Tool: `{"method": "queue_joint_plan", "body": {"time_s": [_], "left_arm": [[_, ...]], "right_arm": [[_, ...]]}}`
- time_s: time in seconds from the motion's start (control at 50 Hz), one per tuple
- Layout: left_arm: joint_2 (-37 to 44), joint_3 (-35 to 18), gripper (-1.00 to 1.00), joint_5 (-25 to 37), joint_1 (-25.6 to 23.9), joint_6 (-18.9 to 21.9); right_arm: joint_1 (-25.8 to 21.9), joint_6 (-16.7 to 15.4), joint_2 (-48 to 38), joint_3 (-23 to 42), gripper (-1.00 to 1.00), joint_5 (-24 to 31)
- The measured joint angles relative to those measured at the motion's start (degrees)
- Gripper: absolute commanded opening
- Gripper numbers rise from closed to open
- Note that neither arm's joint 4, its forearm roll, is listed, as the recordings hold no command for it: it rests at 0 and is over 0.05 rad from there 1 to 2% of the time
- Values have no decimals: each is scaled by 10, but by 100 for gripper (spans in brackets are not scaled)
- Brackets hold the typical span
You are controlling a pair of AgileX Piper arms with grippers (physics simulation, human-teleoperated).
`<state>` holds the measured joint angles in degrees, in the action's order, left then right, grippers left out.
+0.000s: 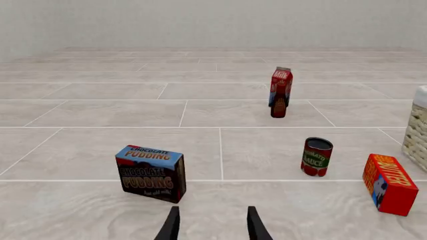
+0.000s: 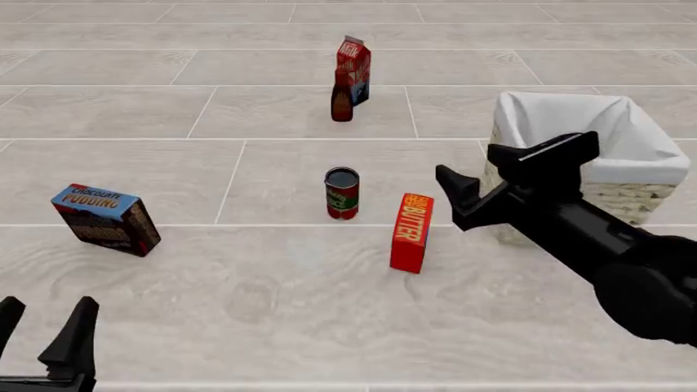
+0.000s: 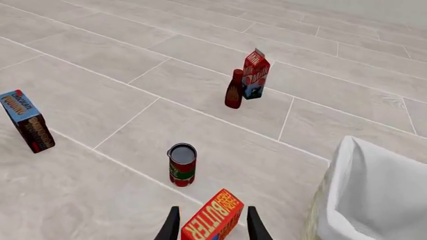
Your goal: Pick the tomato sauce and place it in the basket.
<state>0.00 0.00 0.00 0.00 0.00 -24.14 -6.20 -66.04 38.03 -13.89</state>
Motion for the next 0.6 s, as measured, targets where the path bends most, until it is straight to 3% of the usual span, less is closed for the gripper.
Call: {"method": "queue_joint_plan", "body": {"time_s": [0.6], "left_arm": [[0, 0, 100, 0, 0, 0]], "right_arm": [[-25, 4, -78, 105, 100, 67]]}}
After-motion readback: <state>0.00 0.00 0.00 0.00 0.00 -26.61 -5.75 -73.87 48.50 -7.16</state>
